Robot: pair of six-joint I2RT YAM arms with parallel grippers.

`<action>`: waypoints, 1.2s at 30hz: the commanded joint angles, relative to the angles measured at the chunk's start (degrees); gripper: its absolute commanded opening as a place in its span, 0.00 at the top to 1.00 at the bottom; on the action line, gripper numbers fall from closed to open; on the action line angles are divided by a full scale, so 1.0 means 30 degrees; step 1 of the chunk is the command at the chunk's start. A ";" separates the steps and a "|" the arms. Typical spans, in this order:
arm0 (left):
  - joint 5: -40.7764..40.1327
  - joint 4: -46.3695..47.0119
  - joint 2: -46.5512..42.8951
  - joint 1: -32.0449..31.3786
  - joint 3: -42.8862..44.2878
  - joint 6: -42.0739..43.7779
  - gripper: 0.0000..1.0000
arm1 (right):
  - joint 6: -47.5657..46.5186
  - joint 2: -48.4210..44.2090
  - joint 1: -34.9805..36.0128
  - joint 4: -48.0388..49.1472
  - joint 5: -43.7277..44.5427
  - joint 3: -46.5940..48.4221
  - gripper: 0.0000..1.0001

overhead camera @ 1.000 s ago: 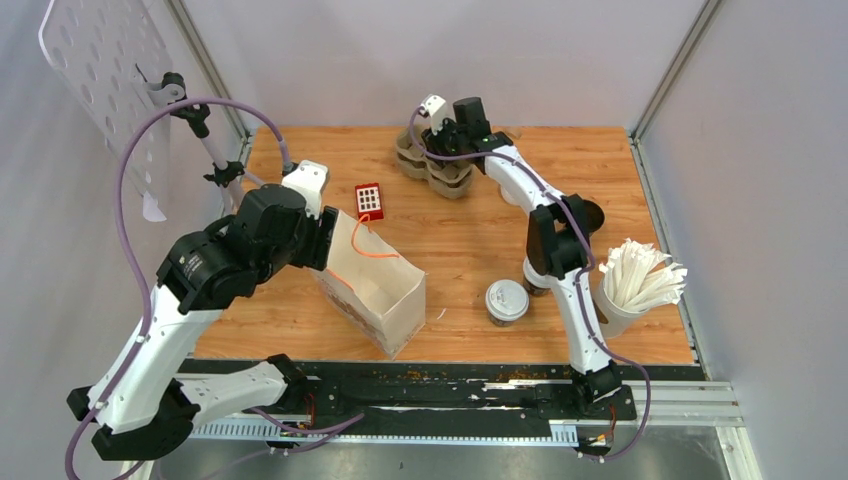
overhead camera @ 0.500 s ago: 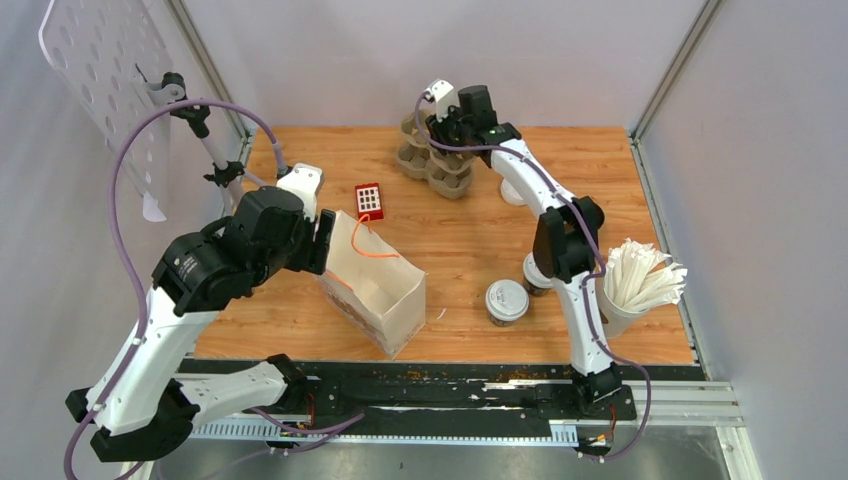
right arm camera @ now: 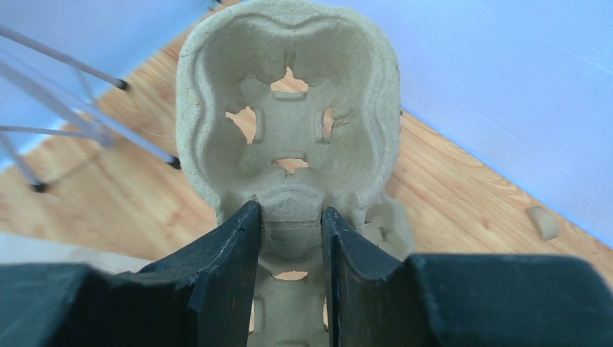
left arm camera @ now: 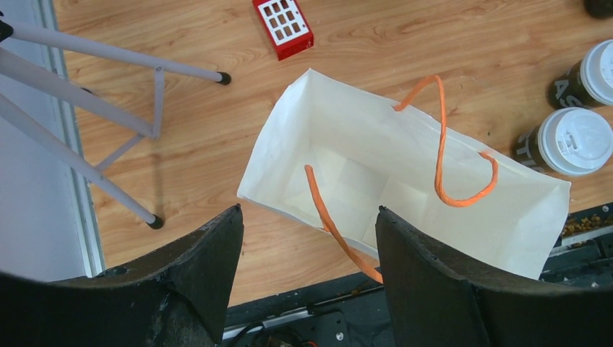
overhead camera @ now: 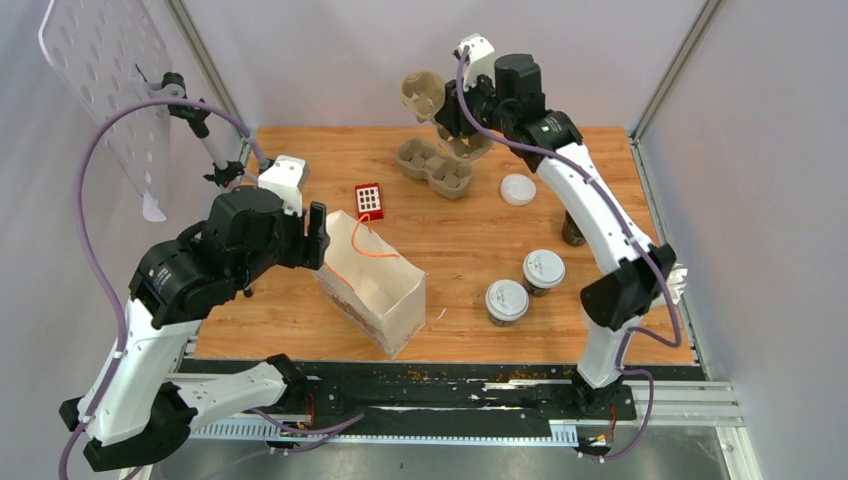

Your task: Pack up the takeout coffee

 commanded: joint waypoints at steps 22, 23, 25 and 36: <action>0.0728 0.3226 -0.2786 -0.0026 -0.2263 -0.1152 0.26 | 1.3330 -0.9793 0.9293 0.7199 0.0330 -0.9296 0.72; 0.0679 0.3348 -0.2847 -0.0021 -0.2378 -0.1196 0.26 | 1.3663 -1.0023 0.9361 0.7463 0.0375 -0.9759 0.72; 0.0418 0.3378 -0.2856 -0.0022 -0.2522 -0.1363 0.26 | 1.4126 -1.0362 0.9404 0.7986 0.0396 -1.0528 0.72; 0.0531 0.4153 -0.3230 -0.0023 -0.3871 -0.1572 0.38 | 1.6293 -1.1124 0.9906 0.9955 0.0422 -1.2130 0.72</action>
